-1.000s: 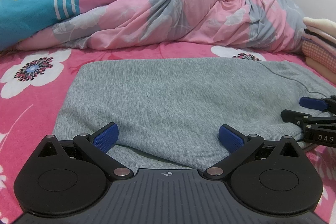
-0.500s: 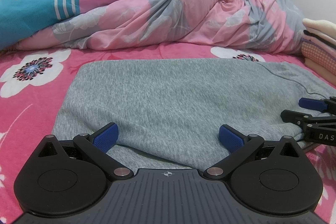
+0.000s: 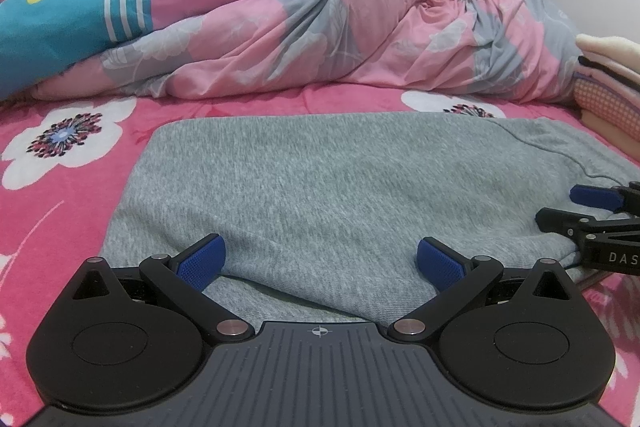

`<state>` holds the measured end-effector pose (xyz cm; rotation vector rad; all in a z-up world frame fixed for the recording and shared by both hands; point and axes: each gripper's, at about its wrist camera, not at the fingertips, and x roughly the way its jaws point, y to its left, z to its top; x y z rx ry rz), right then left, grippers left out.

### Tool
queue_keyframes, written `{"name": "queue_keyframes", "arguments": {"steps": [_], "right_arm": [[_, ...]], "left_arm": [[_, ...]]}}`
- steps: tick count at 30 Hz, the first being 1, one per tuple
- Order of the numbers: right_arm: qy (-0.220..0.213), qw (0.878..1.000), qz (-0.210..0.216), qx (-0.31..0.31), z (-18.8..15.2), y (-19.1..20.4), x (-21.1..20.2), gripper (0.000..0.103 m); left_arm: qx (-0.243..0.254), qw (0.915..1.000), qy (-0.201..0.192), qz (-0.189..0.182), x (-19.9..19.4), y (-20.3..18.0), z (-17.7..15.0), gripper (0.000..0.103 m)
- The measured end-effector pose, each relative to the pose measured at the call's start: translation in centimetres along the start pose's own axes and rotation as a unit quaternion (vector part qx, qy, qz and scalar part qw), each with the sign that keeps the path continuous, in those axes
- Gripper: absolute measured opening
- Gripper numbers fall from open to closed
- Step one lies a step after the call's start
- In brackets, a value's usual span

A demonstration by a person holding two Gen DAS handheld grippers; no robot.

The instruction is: Fold clothes

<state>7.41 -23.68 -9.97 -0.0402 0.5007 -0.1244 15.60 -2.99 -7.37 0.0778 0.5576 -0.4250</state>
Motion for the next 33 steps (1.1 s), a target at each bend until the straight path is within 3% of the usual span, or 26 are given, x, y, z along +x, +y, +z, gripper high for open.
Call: {"name": "queue_keyframes", "arguments": {"steps": [5,9,12,13,18,21,22,25,26,29,33], "right_arm": [[-0.001,1.0,0.002,0.003,0.7,-0.2,-0.8,0.066],[-0.034,0.999,0.001,0.013,3.7,-2.2,-1.5,0.064],[-0.049,0.999,-0.009,0.009,6.6,-3.9,-0.9,0.053],[-0.045,0.999,-0.016,0.006,7.4,-4.6,-0.1,0.051],[0.082,0.994,-0.044,0.052,5.9,-10.6,7.2,0.042],[0.081,0.994,-0.025,0.073,7.2,-11.5,6.5,0.04],[0.083,0.993,-0.023,0.076,8.0,-11.6,6.1,0.032],[0.053,0.994,-0.004,0.096,9.3,-11.9,4.6,0.029],[0.053,0.994,-0.005,0.097,9.2,-12.1,4.8,0.029],[0.11,0.99,-0.054,0.071,6.2,-13.0,8.3,0.031],[0.091,0.982,-0.047,0.158,7.5,-14.5,5.8,0.028]], "left_arm": [[-0.003,1.0,0.0,-0.002,-0.1,0.1,0.0,0.103],[-0.004,1.0,0.0,-0.002,-0.1,0.1,-0.1,0.103],[-0.008,1.0,0.0,-0.005,0.0,0.3,-0.1,0.103],[-0.009,0.9999,0.0,-0.006,0.0,0.4,-0.1,0.103],[-0.012,0.9999,-0.001,-0.011,-0.1,0.6,-0.1,0.103],[-0.013,0.9998,0.0,-0.012,0.0,0.8,-0.1,0.103],[-0.013,0.9998,0.001,-0.012,0.0,0.8,0.0,0.103],[-0.013,0.9998,0.001,-0.012,0.0,0.8,0.0,0.103],[-0.013,0.9998,0.001,-0.013,0.0,0.8,0.0,0.103],[-0.014,0.9998,0.002,-0.014,0.0,0.8,0.0,0.103],[-0.016,0.9997,0.003,-0.015,-0.1,0.9,0.0,0.103]]}}
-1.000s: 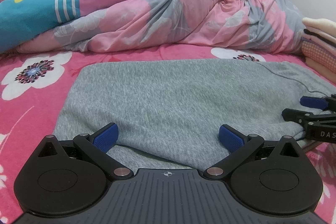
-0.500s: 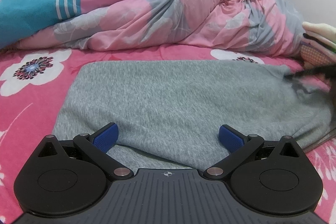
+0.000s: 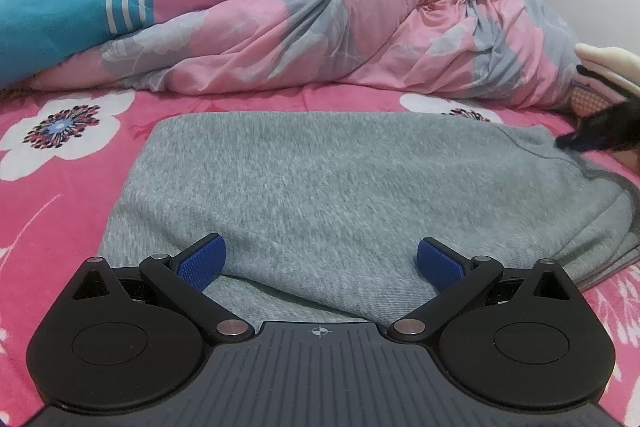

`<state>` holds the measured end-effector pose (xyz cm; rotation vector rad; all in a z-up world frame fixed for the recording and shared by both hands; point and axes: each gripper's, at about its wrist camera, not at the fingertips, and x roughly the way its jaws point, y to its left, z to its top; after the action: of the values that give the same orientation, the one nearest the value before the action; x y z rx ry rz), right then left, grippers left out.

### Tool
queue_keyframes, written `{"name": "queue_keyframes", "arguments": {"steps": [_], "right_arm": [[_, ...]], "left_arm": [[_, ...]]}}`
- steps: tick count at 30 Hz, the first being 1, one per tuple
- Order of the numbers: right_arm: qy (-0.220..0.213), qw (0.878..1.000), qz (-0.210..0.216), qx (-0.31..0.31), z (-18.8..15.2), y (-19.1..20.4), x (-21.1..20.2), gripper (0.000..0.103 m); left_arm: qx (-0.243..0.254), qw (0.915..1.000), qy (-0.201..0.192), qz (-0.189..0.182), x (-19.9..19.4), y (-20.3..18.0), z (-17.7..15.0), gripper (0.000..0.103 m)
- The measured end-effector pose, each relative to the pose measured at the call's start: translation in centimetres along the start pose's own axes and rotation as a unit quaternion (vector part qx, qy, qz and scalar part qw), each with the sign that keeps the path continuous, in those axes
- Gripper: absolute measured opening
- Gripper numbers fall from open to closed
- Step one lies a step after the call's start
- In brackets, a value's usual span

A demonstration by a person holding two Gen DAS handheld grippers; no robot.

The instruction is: Fold clothes

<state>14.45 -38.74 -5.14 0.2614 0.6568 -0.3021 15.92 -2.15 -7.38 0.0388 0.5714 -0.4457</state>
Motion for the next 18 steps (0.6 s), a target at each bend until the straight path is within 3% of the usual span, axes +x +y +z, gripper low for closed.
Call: {"name": "queue_keyframes", "arguments": {"steps": [5,8,11,13,15,16,18], "right_arm": [[-0.058,0.996,0.062,-0.032,-3.2,3.2,-8.3,0.028],[-0.036,0.996,0.041,-0.064,-7.7,4.6,-8.4,0.029],[-0.085,0.984,0.008,-0.154,-12.0,5.7,-7.4,0.029],[-0.079,0.976,-0.035,-0.198,-11.6,8.0,-8.4,0.031],[-0.082,0.982,-0.011,-0.167,-10.6,8.8,-10.0,0.031],[-0.095,0.985,0.024,-0.145,-10.4,8.8,-11.1,0.03],[-0.109,0.982,0.04,-0.147,-11.1,9.5,-11.9,0.031]], "left_arm": [[-0.001,1.0,0.001,0.0,0.0,0.0,0.1,0.103],[-0.002,1.0,0.001,-0.001,0.0,0.0,0.1,0.103],[-0.003,1.0,0.001,-0.002,0.0,0.1,0.1,0.103],[-0.003,1.0,0.001,-0.001,0.0,0.1,0.1,0.103],[-0.003,1.0,0.001,-0.001,0.1,0.0,0.1,0.103],[-0.003,1.0,0.001,-0.002,0.0,0.0,0.1,0.103],[-0.003,1.0,0.0,-0.002,0.0,0.0,0.1,0.103]]}}
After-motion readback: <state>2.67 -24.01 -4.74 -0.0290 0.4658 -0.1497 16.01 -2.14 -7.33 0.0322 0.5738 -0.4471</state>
